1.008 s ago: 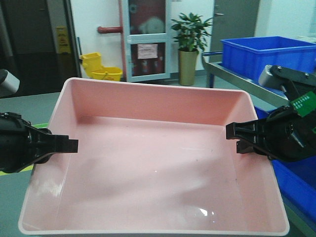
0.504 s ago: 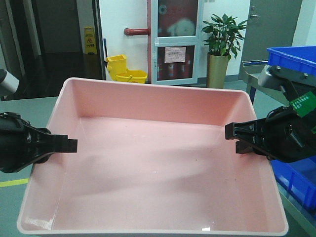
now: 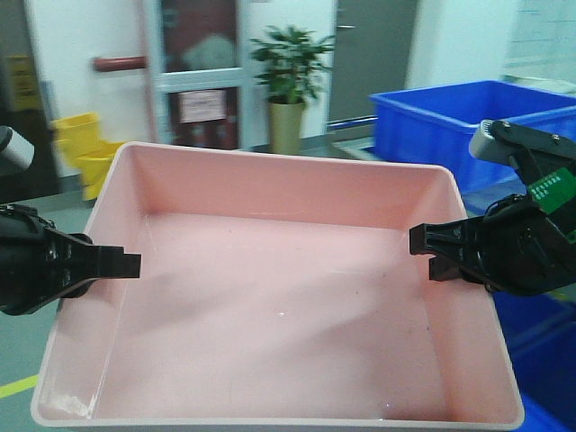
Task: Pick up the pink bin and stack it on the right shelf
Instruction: 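Carry the pink bin with both grippers while the base drives to the table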
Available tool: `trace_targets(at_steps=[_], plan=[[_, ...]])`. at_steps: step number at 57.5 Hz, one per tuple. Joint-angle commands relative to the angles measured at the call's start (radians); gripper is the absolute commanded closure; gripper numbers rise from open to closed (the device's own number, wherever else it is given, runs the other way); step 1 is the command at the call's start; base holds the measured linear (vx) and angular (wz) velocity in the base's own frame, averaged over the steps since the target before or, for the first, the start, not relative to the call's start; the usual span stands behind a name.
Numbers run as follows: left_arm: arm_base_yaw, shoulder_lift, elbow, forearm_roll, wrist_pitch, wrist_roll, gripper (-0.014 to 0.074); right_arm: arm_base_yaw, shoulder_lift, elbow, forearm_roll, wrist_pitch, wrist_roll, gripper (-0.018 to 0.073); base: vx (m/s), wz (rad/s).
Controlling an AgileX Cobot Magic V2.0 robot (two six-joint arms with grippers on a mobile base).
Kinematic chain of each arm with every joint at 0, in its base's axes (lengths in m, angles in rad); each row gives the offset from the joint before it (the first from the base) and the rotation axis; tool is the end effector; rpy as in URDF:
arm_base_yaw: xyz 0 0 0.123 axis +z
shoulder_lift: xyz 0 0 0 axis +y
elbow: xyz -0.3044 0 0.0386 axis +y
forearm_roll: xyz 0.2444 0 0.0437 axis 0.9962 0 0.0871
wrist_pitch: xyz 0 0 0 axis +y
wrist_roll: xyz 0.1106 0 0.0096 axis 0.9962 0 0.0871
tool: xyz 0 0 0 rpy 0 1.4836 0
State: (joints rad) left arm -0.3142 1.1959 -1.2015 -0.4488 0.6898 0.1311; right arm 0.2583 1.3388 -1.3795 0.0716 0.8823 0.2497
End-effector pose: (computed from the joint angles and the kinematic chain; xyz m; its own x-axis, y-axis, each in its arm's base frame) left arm 0.2375 -0.1094 0.4100 -0.5979 -0.0308 -0.8010 0.3983 0.8558 -0.3301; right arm 0.2796 0.0802 0.4059 -0.7182 0.1107 -0.6870 -0.0889 0.9646 0.2484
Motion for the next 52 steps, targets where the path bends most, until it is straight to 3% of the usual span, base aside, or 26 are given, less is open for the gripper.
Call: trace_targets(at_steps=[1,52], plan=[[-0.008,-0.038,-0.031,-0.079,-0.084,-0.001,0.0601,-0.007,-0.030,-0.033,-0.016,-0.078,-0.007,0.0568,0.41,-0.87],[-0.008,-0.038,-0.031,-0.079,-0.084,-0.001,0.0601,-0.007,-0.030,-0.033,-0.016,-0.075,-0.007,0.0568,0.37,-0.80]])
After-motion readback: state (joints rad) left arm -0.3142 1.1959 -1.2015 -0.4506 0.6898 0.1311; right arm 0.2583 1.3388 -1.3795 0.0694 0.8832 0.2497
